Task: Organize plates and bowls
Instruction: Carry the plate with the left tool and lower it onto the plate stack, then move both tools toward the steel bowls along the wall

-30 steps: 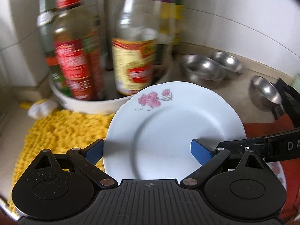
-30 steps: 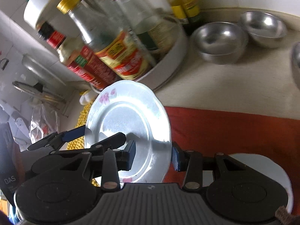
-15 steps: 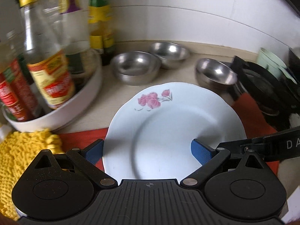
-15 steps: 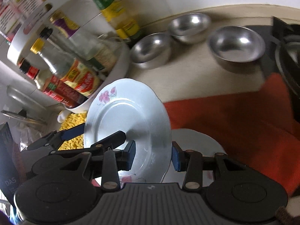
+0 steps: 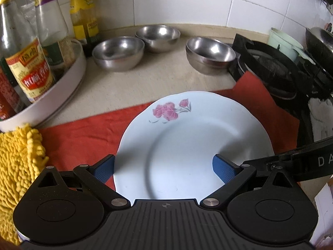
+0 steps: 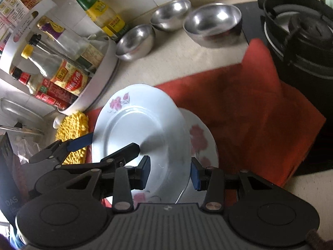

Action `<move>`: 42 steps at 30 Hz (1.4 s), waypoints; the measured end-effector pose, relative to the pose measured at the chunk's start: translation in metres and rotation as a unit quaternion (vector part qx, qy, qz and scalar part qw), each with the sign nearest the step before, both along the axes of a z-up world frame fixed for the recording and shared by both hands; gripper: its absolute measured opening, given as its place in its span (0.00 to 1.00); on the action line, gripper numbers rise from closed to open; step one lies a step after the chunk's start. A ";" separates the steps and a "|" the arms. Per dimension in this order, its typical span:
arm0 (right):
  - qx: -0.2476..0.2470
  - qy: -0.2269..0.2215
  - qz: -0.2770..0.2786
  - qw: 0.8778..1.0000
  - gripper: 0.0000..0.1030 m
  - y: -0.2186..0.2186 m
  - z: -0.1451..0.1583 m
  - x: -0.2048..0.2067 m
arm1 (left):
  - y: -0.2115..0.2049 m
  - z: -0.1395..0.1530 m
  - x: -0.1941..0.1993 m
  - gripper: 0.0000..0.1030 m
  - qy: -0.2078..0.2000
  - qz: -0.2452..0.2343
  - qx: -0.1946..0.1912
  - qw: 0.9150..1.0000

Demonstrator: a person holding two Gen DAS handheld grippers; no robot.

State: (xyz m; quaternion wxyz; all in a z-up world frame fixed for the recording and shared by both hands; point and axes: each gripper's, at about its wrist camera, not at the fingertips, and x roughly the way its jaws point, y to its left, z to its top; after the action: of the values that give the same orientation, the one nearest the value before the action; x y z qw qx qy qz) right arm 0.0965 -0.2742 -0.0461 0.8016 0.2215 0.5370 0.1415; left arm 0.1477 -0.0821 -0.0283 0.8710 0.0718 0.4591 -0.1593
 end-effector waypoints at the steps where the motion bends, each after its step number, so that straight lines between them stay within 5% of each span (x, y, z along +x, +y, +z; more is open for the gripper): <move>1: 0.000 0.004 0.002 1.000 0.38 0.000 -0.002 -0.001 | -0.001 -0.001 -0.001 0.97 0.002 0.001 0.001 1.000; 20: -0.036 0.004 0.039 0.999 0.38 0.003 -0.012 0.007 | -0.005 -0.015 0.005 0.92 0.031 0.020 0.002 0.999; 32: -0.086 -0.060 0.033 0.994 0.42 -0.002 0.002 0.013 | -0.005 -0.003 0.004 0.93 -0.001 0.022 0.007 1.000; 42: -0.078 -0.092 0.045 0.992 0.42 -0.007 0.015 0.015 | -0.015 0.009 0.004 0.94 -0.031 0.034 0.018 0.999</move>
State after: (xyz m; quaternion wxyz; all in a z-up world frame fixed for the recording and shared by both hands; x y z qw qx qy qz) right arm 0.1120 -0.2809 -0.0315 0.8551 0.1195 0.4800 0.1551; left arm 0.1514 -0.0972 -0.0198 0.8884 0.0770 0.4366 -0.1193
